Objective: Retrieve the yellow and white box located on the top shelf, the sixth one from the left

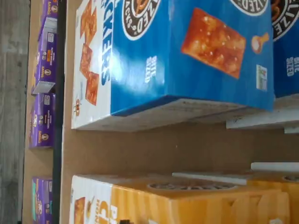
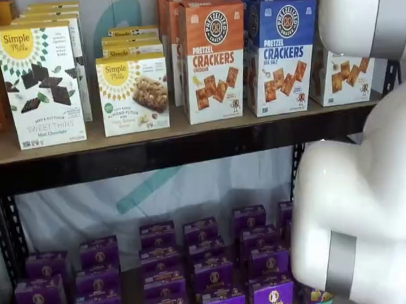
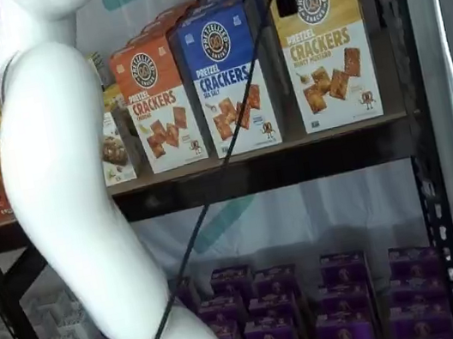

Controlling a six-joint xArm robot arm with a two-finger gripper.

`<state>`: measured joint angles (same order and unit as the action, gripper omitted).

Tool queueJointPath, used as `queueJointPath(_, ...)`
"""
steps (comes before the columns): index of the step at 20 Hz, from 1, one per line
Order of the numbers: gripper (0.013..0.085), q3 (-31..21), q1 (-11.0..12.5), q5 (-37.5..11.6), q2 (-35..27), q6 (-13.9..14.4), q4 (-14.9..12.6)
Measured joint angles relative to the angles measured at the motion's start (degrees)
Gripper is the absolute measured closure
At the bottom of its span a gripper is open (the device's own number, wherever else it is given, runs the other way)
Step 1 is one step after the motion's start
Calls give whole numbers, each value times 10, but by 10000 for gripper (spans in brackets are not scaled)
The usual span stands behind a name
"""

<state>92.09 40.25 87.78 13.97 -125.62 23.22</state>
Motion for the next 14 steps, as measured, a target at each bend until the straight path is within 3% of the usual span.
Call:
queueJointPath(8,130,16,-14,8,-17,6,-32)
queueJointPath(14,130,78,-28,79,-53,23,-74)
